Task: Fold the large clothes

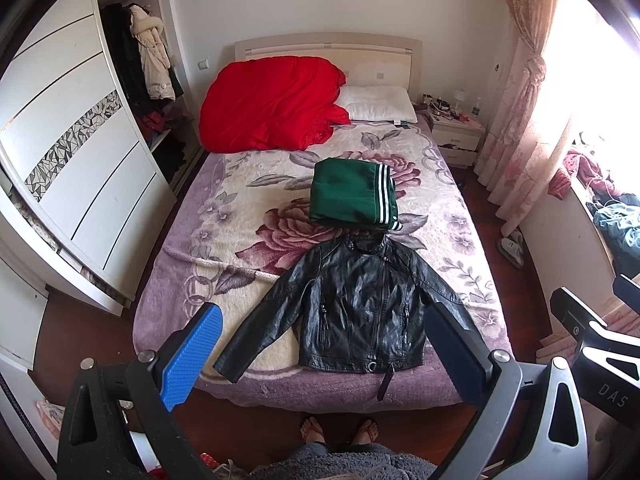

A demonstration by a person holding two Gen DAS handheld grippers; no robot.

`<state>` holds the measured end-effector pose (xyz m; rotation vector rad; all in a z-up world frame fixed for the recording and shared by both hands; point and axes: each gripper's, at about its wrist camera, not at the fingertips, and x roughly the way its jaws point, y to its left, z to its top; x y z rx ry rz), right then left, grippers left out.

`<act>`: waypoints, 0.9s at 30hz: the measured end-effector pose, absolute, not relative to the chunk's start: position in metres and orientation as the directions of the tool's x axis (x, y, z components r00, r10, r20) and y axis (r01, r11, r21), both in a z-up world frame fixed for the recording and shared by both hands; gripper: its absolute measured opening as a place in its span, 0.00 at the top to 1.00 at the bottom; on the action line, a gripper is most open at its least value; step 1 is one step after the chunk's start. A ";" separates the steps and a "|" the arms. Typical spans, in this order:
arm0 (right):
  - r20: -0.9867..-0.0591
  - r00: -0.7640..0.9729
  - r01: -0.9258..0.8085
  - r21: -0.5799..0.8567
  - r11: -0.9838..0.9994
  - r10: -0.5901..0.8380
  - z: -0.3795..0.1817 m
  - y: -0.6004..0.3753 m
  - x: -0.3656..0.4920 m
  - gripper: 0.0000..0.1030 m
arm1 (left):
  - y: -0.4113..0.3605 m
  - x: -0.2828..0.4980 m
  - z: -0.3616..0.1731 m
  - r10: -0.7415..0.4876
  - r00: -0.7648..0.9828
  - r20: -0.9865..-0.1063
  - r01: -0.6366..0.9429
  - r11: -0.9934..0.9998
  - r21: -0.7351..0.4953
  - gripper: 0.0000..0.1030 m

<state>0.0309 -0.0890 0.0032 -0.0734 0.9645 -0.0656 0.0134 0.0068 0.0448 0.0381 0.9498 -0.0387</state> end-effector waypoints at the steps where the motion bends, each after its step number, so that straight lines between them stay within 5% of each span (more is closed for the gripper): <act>1: -0.817 0.570 0.025 -0.091 0.995 -0.089 0.005 -0.087 0.027 0.00 | 0.007 0.015 0.047 -0.018 0.581 -0.814 0.051 0.999 0.014 0.00; 27: -0.810 0.579 0.033 -0.083 0.996 -0.087 0.013 -0.086 0.019 0.00 | 0.003 0.009 0.042 -0.027 0.594 -0.804 0.052 0.999 0.004 0.00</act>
